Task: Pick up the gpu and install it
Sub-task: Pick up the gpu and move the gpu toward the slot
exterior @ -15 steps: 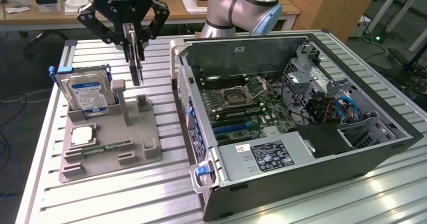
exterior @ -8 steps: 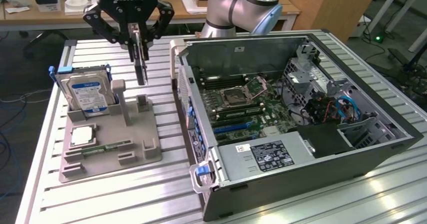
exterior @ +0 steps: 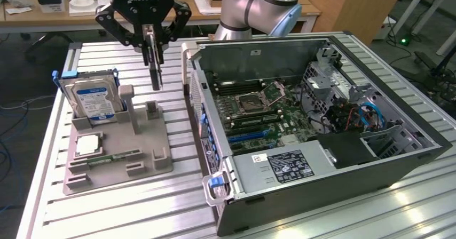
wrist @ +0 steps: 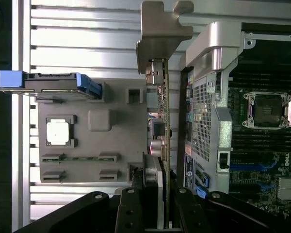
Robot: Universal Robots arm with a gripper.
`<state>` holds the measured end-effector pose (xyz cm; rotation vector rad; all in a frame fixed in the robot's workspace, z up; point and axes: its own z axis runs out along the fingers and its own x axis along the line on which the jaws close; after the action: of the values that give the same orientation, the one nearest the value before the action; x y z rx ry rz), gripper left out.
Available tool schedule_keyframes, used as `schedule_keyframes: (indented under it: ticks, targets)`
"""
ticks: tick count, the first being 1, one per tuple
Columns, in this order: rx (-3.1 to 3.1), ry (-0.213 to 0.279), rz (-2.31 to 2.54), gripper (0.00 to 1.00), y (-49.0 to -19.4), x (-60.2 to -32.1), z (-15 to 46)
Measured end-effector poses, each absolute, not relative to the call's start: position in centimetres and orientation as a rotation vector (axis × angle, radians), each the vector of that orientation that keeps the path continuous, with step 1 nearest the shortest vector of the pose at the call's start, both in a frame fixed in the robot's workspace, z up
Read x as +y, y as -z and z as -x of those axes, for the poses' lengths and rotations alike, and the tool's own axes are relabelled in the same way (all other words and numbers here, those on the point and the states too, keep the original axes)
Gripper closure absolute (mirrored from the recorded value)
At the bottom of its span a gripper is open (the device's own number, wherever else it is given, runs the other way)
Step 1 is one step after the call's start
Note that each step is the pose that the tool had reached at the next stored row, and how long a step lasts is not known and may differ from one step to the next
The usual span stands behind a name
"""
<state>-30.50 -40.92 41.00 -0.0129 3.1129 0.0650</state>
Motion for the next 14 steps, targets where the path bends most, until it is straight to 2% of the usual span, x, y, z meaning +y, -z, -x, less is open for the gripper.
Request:
schedule_keyframes:
  ticks: [14]
  targets:
    - [3.113, -0.065, 0.013, 0.72, -41.0, -40.9, 29.4]
